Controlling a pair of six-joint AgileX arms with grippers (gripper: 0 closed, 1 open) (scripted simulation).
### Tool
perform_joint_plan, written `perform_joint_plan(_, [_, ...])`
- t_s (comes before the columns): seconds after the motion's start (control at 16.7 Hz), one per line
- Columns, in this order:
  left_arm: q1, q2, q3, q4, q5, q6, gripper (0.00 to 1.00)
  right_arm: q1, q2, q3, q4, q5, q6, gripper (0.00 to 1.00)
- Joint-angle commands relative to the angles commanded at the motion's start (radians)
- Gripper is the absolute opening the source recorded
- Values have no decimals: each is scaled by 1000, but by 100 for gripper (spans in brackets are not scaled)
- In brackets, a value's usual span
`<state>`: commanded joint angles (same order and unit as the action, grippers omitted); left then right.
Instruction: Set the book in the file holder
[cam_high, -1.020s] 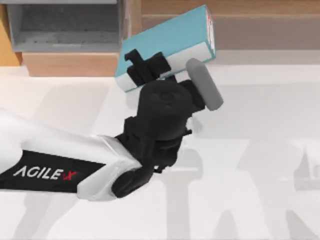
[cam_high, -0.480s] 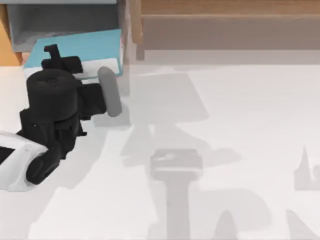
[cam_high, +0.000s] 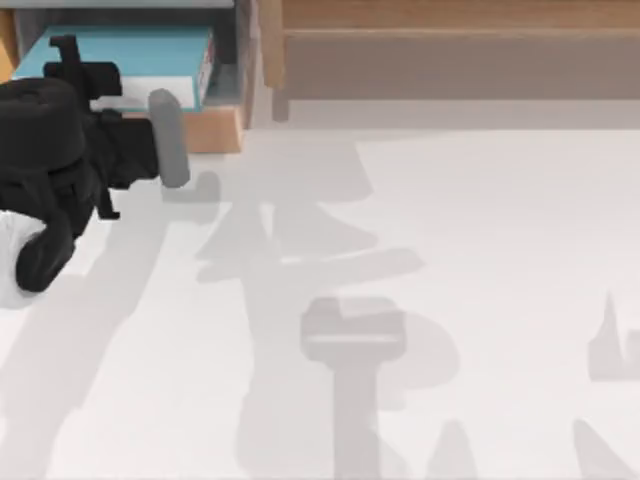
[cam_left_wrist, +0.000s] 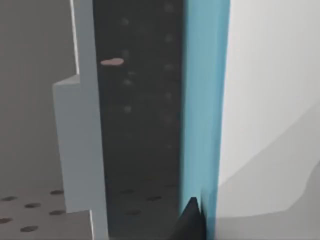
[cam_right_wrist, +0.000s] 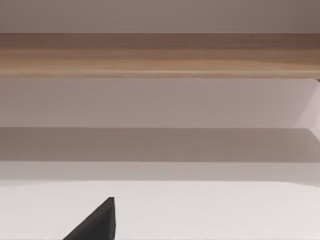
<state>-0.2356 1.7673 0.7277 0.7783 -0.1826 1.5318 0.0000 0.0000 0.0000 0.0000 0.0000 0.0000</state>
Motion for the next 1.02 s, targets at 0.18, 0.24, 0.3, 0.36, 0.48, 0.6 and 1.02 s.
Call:
perform_joint_plan(0.18, [4, 5, 5, -1, 6, 3, 0, 0, 0, 0, 0, 0, 0, 100])
perform_joint_plan(0.24, [4, 5, 5, -1, 6, 3, 0, 0, 0, 0, 0, 0, 0, 100])
perform_joint_plan(0.3, [4, 5, 5, -1, 6, 3, 0, 0, 0, 0, 0, 0, 0, 100])
perform_joint_plan(0.36, [0, 2, 2, 0, 5, 4, 0, 0, 0, 0, 0, 0, 0, 100])
perform_joint_plan(0.48, [3, 18, 18, -1, 7, 6, 0, 0, 0, 0, 0, 0, 0, 100])
perform_joint_plan(0.6, [7, 42, 46, -4, 11, 7, 0, 0, 0, 0, 0, 0, 0, 100])
perform_joint_plan(1.02, [20, 110, 123, -13, 24, 7, 0, 0, 0, 0, 0, 0, 0, 100])
